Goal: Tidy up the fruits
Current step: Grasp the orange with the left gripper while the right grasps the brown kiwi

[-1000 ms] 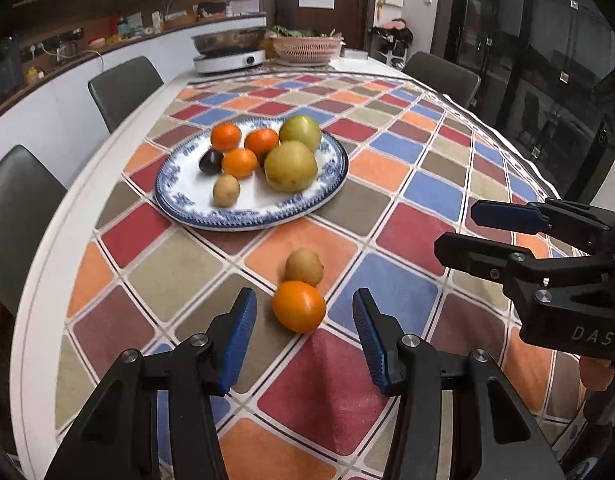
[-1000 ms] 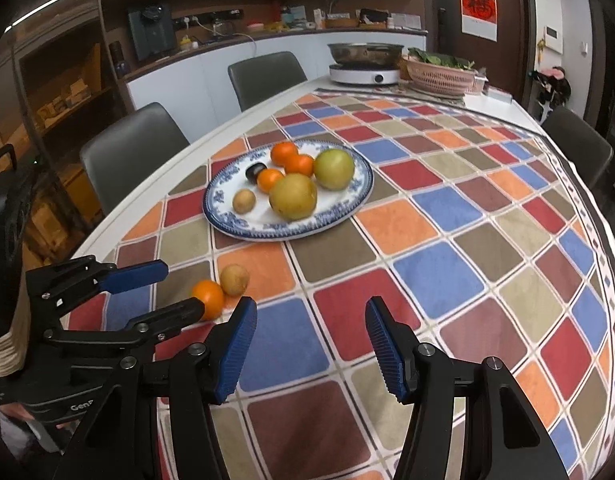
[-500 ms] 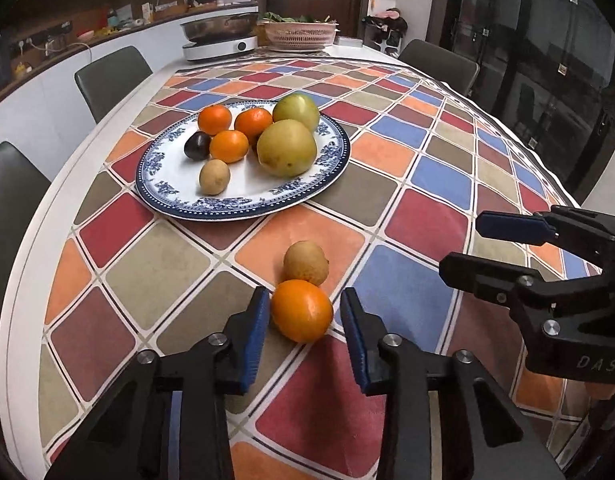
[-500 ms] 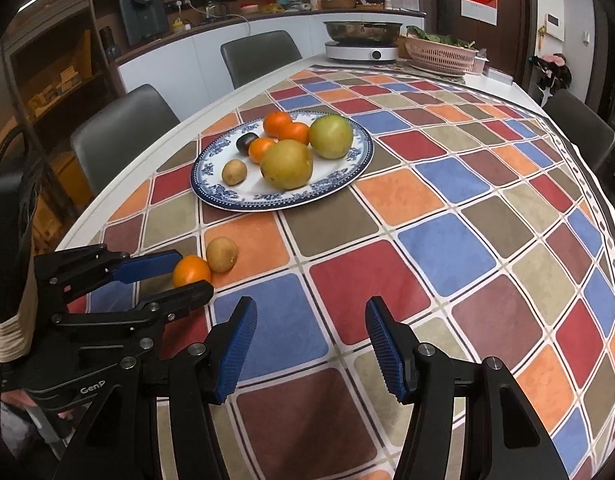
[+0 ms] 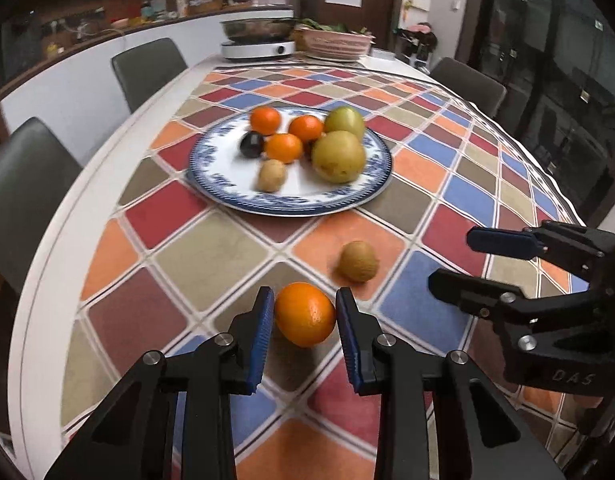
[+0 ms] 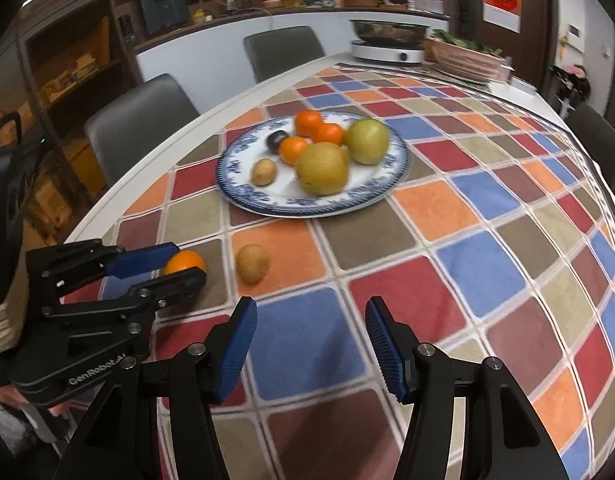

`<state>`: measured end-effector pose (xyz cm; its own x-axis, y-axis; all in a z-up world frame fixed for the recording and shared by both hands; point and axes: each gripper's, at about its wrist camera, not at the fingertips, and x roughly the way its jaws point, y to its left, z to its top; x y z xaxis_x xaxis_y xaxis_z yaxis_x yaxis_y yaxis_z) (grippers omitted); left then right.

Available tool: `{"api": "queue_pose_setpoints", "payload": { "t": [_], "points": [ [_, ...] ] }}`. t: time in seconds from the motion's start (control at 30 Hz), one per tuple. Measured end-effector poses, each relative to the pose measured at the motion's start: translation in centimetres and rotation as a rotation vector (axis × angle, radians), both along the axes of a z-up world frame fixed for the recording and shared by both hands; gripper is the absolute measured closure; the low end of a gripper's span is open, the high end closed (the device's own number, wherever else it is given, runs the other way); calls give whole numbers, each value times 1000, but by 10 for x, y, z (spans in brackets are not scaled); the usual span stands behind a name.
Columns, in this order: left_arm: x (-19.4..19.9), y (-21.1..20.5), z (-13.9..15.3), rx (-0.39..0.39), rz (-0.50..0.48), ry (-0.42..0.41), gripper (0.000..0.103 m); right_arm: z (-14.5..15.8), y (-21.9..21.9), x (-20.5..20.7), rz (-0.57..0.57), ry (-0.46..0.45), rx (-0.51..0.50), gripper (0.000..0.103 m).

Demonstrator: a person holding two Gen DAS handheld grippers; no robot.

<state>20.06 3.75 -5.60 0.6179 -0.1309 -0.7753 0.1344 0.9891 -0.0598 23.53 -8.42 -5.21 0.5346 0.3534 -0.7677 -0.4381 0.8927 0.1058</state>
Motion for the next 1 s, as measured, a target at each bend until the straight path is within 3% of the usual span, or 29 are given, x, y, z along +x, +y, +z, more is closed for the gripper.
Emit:
{"api": "queue_pose_setpoints", "payload": {
  "t": [0.3, 0.6, 0.8, 1.0],
  "points": [
    [-5, 20, 3, -1, 50, -4, 71, -10, 33, 19, 76, 50, 37, 47],
    [-4, 22, 3, -10, 53, -4, 71, -17, 51, 32, 89, 63, -8, 66],
    [-4, 23, 3, -17, 57, -4, 71, -22, 54, 33, 96, 76, -18, 74],
    [-3, 24, 5, -23, 56, -10, 71, -22, 54, 33, 95, 73, -11, 76]
  ]
}}
